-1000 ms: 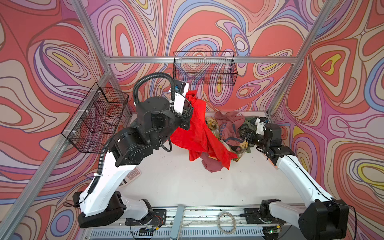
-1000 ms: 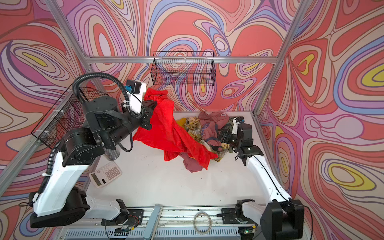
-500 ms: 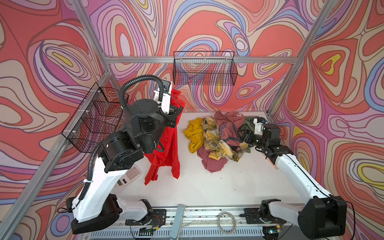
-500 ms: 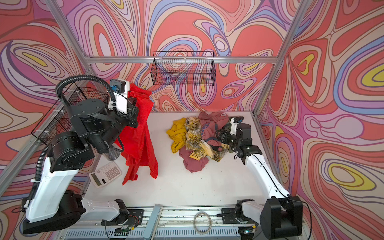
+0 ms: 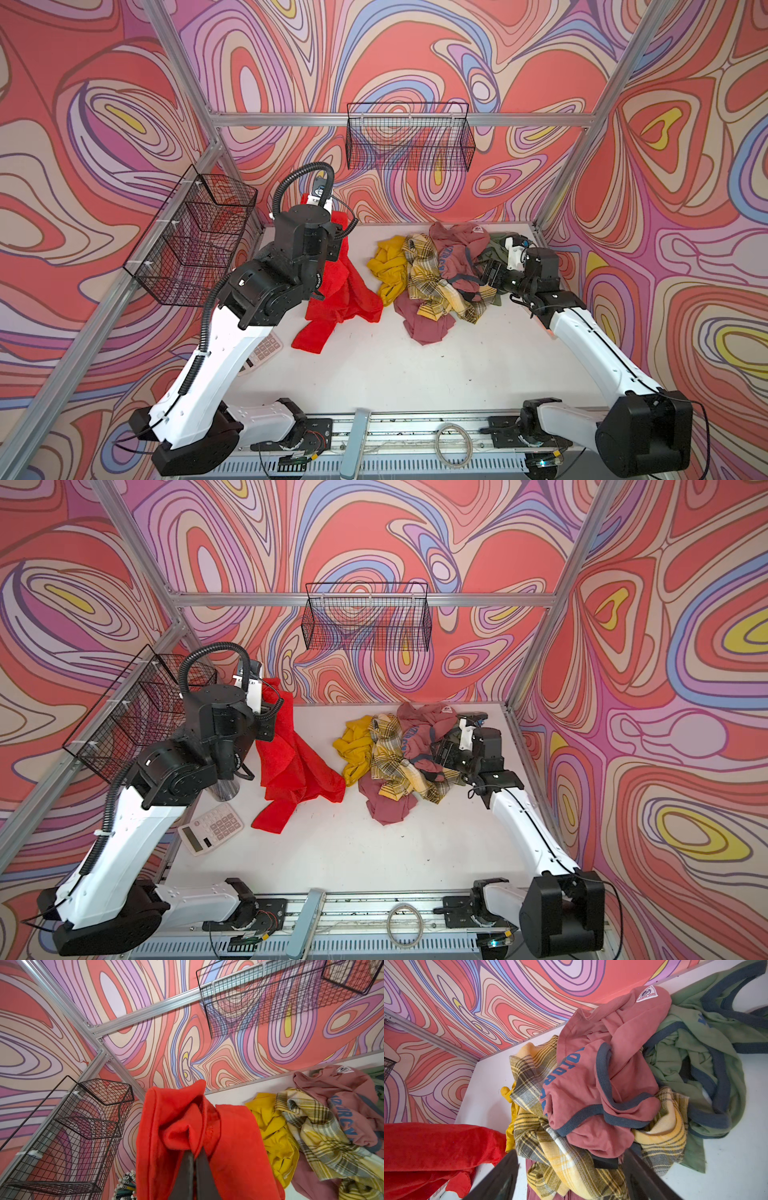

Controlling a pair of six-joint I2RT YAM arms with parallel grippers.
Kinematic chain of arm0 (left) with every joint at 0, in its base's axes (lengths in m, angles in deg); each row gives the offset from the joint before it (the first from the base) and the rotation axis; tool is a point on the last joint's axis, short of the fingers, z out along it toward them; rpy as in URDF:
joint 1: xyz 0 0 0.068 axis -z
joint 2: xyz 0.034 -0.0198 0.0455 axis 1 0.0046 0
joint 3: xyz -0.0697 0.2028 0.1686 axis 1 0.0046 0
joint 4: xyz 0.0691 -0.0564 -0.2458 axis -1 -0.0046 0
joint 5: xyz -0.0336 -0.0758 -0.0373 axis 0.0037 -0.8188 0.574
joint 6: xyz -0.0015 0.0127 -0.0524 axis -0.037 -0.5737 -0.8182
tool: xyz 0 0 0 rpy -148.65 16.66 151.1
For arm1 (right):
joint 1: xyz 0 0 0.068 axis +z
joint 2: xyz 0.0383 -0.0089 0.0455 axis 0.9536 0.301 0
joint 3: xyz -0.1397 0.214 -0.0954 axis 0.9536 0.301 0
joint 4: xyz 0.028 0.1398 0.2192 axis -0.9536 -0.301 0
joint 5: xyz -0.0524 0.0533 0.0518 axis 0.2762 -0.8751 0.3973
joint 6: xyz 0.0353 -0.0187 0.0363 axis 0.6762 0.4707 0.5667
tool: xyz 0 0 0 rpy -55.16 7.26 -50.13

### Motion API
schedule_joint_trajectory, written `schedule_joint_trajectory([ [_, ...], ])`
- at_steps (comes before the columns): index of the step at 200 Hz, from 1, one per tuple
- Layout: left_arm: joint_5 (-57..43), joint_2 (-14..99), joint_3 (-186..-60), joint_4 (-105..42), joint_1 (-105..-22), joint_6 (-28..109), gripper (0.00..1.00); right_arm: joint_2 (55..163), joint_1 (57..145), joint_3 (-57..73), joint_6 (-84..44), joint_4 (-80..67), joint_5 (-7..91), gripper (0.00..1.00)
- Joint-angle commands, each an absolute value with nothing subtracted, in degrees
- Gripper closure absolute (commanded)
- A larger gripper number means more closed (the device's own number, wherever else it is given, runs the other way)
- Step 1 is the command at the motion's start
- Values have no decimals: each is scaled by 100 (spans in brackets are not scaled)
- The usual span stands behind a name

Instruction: Pick out a specific cloth from the pile

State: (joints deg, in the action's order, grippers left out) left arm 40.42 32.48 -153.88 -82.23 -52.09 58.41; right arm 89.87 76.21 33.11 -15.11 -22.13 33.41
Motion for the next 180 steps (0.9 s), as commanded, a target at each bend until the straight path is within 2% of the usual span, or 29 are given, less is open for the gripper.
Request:
schedule_joint_trajectory([
  [1, 3966, 3298, -15097, -8053, -5353, 5502, 100, 8903, 7610, 3393, -1568, -2269, 3315, 19],
  [42, 3941, 3078, -14275, -8190, -5405, 4699, 100, 8850, 7610, 3436, -1613, -2337, 3350, 19],
  [81, 3401, 2722, -13296, -8527, -5646, 3736, 100, 8911, 7652, 3474, -1570, -2249, 3275, 20],
  [110, 2632, 2548, -12574, -8607, -6083, 3290, 100, 8938, 7670, 3479, -1573, -2228, 3280, 21],
  [180, 1518, 3189, -11665, -8025, -6240, 3016, 100, 8943, 7688, 3539, -1595, -2227, 3305, 21],
])
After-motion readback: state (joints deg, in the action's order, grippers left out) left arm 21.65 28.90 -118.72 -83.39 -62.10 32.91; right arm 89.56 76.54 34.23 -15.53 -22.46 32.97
